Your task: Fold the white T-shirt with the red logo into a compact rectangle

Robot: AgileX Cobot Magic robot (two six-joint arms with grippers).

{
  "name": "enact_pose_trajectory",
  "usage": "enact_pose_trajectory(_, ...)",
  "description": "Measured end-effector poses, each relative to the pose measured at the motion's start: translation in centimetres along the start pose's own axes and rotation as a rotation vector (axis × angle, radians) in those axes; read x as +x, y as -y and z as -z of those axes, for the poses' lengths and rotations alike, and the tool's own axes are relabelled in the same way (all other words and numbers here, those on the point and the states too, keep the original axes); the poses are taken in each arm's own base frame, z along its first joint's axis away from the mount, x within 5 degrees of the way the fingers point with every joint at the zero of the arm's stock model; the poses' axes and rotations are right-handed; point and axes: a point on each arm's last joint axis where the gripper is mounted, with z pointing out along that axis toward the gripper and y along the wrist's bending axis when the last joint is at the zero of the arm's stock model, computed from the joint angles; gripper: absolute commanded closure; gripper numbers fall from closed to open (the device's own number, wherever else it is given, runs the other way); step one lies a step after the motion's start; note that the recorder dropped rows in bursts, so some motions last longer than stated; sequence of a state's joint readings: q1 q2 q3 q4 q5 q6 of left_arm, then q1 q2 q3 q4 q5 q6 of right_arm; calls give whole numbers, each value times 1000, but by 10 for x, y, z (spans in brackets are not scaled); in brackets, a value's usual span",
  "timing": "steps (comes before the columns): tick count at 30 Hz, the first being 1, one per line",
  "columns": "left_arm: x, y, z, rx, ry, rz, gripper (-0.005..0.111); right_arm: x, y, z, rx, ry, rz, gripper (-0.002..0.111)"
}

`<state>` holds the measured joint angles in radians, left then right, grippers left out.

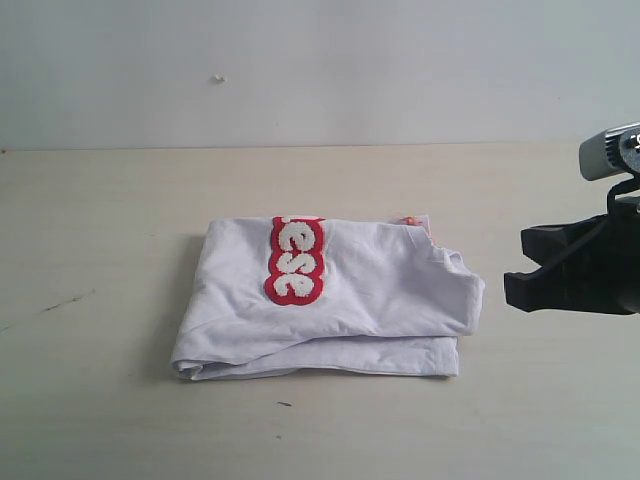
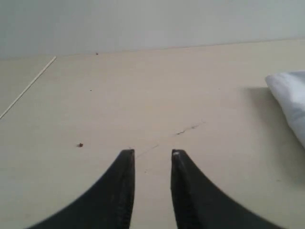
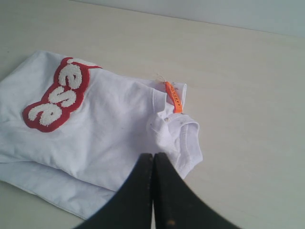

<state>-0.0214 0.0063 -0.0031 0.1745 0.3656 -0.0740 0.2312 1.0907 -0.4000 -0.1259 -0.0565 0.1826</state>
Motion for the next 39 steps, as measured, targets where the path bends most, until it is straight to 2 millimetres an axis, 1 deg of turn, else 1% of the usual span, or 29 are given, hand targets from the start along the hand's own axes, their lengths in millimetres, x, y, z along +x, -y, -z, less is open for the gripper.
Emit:
enact_pose_trajectory(5,0,0,0,0,0,78,79,0,0,0,0,0,0,108)
enact_pose_trajectory(13,0,0,0,0,0,101,79,0,0,0,0,0,1,108)
enact_pose_trajectory(23,0,2,0,19,-1,2,79,0,0,0,0,0,1,108)
enact_pose_trajectory(39,0,2,0,24,-1,-1,79,0,0,0,0,0,1,108)
